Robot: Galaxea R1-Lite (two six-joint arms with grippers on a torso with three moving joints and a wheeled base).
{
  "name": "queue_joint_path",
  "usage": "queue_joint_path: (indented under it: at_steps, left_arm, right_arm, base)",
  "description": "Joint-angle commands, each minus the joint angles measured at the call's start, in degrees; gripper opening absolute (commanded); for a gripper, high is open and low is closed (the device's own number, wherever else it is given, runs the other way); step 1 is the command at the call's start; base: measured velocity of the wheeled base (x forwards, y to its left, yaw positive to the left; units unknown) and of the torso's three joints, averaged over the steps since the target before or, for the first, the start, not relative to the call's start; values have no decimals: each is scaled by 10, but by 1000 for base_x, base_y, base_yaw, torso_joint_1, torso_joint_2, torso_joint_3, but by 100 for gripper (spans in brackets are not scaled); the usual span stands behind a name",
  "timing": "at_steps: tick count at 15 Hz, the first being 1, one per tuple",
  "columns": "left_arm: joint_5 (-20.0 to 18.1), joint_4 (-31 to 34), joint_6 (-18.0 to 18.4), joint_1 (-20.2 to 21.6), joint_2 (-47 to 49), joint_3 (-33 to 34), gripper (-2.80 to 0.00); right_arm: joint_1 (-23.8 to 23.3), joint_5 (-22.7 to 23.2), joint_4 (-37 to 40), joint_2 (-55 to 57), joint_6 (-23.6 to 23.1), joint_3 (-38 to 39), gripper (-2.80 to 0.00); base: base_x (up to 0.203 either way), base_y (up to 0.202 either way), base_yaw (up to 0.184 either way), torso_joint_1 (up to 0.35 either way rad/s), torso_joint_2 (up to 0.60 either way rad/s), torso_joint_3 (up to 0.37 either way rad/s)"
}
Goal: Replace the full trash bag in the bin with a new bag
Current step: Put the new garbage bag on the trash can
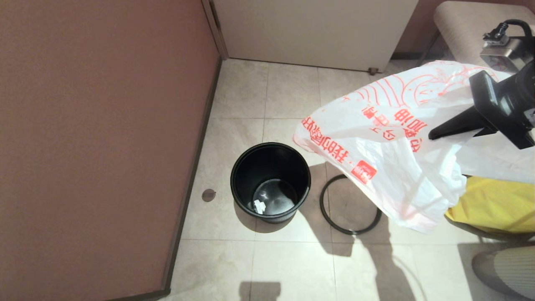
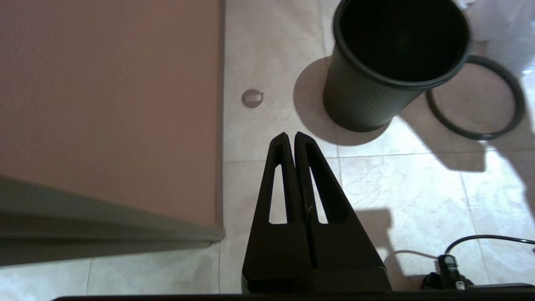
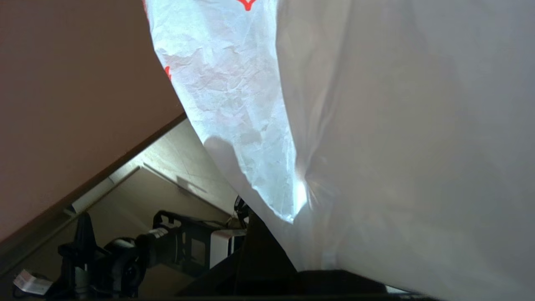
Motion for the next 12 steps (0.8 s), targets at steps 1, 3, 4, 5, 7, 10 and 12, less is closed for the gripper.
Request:
queue_joint_path:
  at_steps: [1, 3, 4, 5, 7, 10, 12]
  left_arm:
    - [-46, 4, 6, 0, 10, -48, -280]
    - [-122, 5, 9, 0, 80, -103, -280]
    - [-168, 4, 13, 0, 134, -131, -280]
    - [-219, 4, 22, 0, 191, -161, -280]
    - [-296, 3, 55, -1, 308, -215, -280]
    - [-333, 1, 93, -48, 490, -306, -280]
    - [-299, -1, 113, -159, 607, -374, -280]
  right_arm:
    - [20, 1, 4, 2, 1, 0, -280]
    - [30, 1, -3, 9, -1, -1, -280]
    - [35, 1, -10, 11, -1, -1, -280]
    - [40, 1, -18, 13, -1, -1, -280]
    - [50, 6, -31, 19, 0, 0, -280]
    - [51, 8, -63, 28, 1, -1, -280]
    - [51, 3, -71, 38, 0, -1, -280]
  base:
    - [0, 0, 0, 0, 0, 0]
    - [0, 0, 0, 0, 0, 0]
    - [0, 0, 0, 0, 0, 0]
    - [0, 0, 0, 0, 0, 0]
    - [0, 0, 0, 0, 0, 0]
    - [0, 0, 0, 0, 0, 0]
    - [0, 0, 0, 0, 0, 0]
